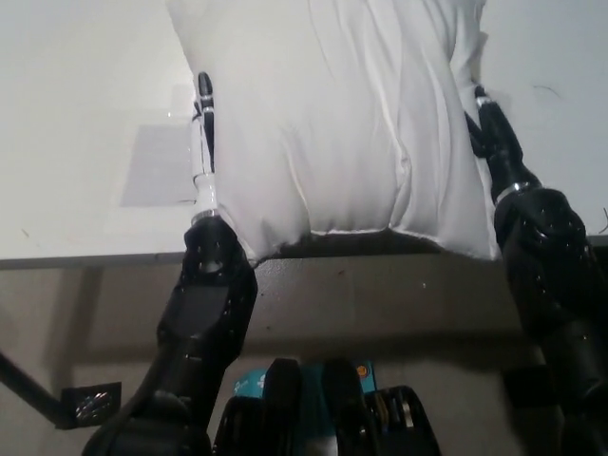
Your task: The robot uses both hands to lift the pillow and then drops it on the table
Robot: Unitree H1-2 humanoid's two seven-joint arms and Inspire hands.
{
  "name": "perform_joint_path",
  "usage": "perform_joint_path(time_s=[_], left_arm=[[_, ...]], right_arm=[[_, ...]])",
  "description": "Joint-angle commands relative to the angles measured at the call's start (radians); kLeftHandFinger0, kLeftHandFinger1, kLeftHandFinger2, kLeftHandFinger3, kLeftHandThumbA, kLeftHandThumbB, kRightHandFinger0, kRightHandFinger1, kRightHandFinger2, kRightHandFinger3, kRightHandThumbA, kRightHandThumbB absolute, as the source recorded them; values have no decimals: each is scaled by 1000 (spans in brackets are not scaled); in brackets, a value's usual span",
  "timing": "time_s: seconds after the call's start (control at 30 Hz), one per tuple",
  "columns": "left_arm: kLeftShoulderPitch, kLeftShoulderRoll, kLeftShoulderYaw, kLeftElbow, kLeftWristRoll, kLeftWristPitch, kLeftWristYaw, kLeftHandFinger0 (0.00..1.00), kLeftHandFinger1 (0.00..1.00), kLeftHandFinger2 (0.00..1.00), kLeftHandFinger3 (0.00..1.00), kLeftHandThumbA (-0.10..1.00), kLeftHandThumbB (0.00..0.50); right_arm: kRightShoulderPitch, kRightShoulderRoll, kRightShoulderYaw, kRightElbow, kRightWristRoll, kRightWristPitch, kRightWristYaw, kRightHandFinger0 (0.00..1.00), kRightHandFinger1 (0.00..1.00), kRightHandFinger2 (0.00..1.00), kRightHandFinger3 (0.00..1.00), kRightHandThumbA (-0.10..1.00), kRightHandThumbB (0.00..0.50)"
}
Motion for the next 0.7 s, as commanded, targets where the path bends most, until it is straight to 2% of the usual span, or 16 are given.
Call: perform_joint_path(time_s=[0.0, 0.03, 0.1, 0.2, 0.27, 0.3, 0.33, 0.37, 0.5, 0.67], left_arm=[[-125, -84, -64, -127, 40, 86, -33, 1000, 1000, 1000, 1000, 1000, 192], [-129, -84, -65, -138, 36, 97, -36, 1000, 1000, 1000, 1000, 1000, 193], [-153, -88, -78, -180, 53, 126, -23, 1000, 1000, 1000, 1000, 1000, 244], [-177, -87, -90, -243, 53, 159, -29, 1000, 1000, 1000, 1000, 1000, 230], [-195, -86, -94, -264, 53, 167, -28, 1000, 1000, 1000, 1000, 1000, 216], [-204, -87, -96, -279, 50, 172, -28, 1000, 1000, 1000, 1000, 1000, 231], [-207, -85, -99, -287, 50, 174, -31, 1000, 1000, 1000, 1000, 1000, 223], [-219, -82, -103, -324, 48, 202, -33, 1000, 1000, 1000, 1000, 1000, 251], [-252, -74, -95, -382, 26, 248, -34, 1000, 1000, 1000, 1000, 1000, 221], [-308, -52, -89, -416, 27, 273, -35, 1000, 1000, 1000, 1000, 1000, 234]], right_arm=[[-91, 53, 69, -151, -63, -16, 16, 1000, 1000, 1000, 1000, 1000, 449], [-94, 51, 73, -165, -75, -18, 5, 1000, 1000, 1000, 1000, 1000, 448], [-102, 41, 80, -238, -96, 14, -14, 1000, 1000, 1000, 1000, 1000, 465], [-120, 33, 75, -299, -88, 42, -14, 1000, 1000, 1000, 1000, 1000, 448], [-132, 25, 74, -333, -87, 67, -15, 1000, 1000, 1000, 1000, 1000, 457], [-136, 19, 72, -354, -84, 81, -15, 1000, 1000, 1000, 1000, 1000, 458], [-138, 16, 72, -365, -83, 89, -17, 1000, 1000, 1000, 1000, 1000, 466], [-147, 9, 69, -399, -79, 101, -18, 1000, 1000, 1000, 1000, 1000, 499], [-167, -3, 64, -471, -70, 134, -30, 1000, 1000, 1000, 1000, 1000, 500], [-204, -27, 65, -551, -70, 154, -33, 1000, 1000, 1000, 1000, 1000, 500]])
